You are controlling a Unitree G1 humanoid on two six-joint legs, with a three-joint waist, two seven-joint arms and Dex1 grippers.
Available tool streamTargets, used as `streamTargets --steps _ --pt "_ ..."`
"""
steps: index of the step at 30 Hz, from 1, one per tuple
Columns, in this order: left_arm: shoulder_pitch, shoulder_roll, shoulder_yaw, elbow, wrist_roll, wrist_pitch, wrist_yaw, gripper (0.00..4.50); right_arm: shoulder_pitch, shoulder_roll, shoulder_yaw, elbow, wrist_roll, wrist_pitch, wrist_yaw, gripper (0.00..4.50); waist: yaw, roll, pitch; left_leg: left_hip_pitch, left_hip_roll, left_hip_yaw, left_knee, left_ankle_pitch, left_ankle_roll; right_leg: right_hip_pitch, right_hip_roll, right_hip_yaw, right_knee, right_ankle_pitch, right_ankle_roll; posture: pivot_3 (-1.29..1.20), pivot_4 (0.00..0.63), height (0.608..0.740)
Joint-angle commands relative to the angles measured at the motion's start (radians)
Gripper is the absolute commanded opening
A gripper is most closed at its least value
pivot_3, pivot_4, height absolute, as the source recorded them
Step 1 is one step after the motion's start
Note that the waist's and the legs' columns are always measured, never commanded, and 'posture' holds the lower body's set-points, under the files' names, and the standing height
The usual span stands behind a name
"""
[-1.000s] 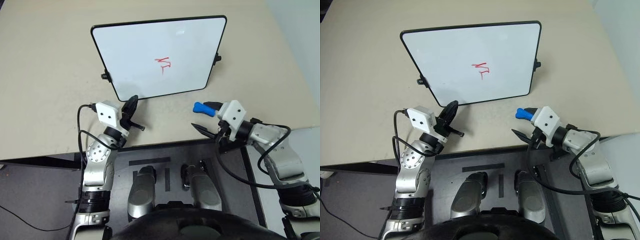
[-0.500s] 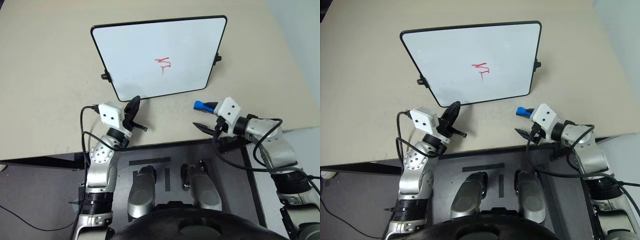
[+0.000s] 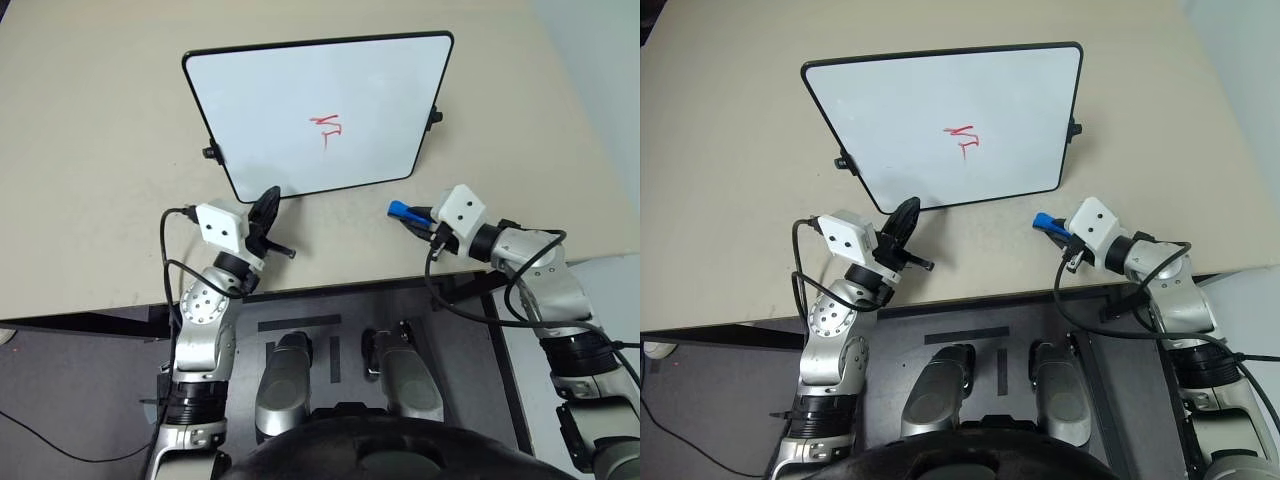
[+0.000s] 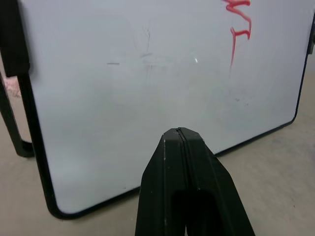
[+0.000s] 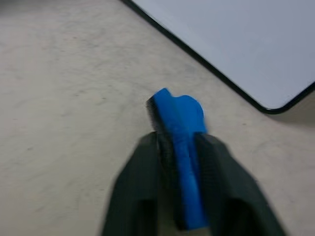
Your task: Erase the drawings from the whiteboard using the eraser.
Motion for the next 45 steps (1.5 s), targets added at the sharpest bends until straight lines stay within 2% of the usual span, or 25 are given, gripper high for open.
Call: streamTargets --steps 1,5,10,18,24,29,38,45 --pt "-0.010 -0.003 -0.004 -0.006 -0.001 -0.026 -0.006 0.00 -0.010 0.005 -0.008 0.005 -0.013 -0.016 -0.009 0.00 0.000 0.000 0.000 0.000 0.000 0.000 0.000 0.000 0.000 0.000 0.000 0.000 0.000 0.000 0.000 0.00 0.150 0.740" --pt "-0.012 0.000 -0.001 -0.004 -0.002 -0.030 -0.009 0.00 -0.025 -0.001 0.001 -0.049 -0.029 -0.077 0.005 0.00 -0.001 0.000 0.000 0.000 0.000 0.000 0.000 0.000 0.000 0.000 0.000 0.000 0.000 0.000 0.000 0.00 0.150 0.740" --pt "0.010 0.014 0.014 -0.013 -0.007 -0.032 -0.016 0.00 -0.126 0.057 0.022 -0.138 -0.019 -0.171 0.015 0.00 -0.009 0.000 0.000 0.000 0.000 0.001 0.000 0.000 0.000 -0.001 0.000 0.000 0.001 0.000 0.000 0.00 0.150 0.740" --pt "-0.013 0.008 0.010 0.007 0.001 -0.039 -0.010 0.00 -0.378 0.135 0.125 0.161 -0.271 -0.599 -0.102 0.00 -0.002 0.000 0.000 0.000 0.001 -0.002 0.000 0.000 0.000 -0.003 0.000 -0.001 0.001 0.003 -0.005 0.00 0.150 0.740" --pt "-0.012 0.000 0.012 0.014 0.005 -0.051 -0.004 0.00 -0.512 0.175 0.163 0.425 -0.416 -0.796 -0.237 0.00 -0.003 0.000 0.000 -0.001 0.001 -0.001 0.000 -0.001 0.000 -0.005 -0.001 -0.001 0.001 0.004 -0.006 0.00 0.150 0.740" --pt "-0.011 -0.003 0.012 0.012 0.008 -0.055 0.005 0.00 -0.563 0.204 0.191 0.600 -0.481 -0.879 -0.300 0.00 -0.004 0.000 0.000 -0.001 0.002 -0.002 0.000 -0.001 0.000 -0.006 -0.001 -0.001 0.003 0.005 -0.008 0.00 0.150 0.740" --pt "-0.010 -0.001 0.011 0.009 0.008 -0.056 0.010 0.00 -0.563 0.224 0.215 0.729 -0.506 -0.948 -0.314 0.00 -0.006 0.000 0.000 -0.001 0.002 -0.002 0.000 -0.001 0.000 -0.007 -0.002 -0.001 0.005 0.007 -0.011 0.00 0.150 0.740" --pt "-0.014 0.001 0.009 0.008 0.009 -0.054 0.007 0.00 -0.612 0.211 0.163 0.722 -0.568 -0.991 -0.480 0.00 -0.006 0.001 0.000 -0.001 0.002 -0.002 0.000 -0.001 -0.001 -0.008 -0.002 -0.001 0.005 0.008 -0.011 0.00 0.150 0.740"
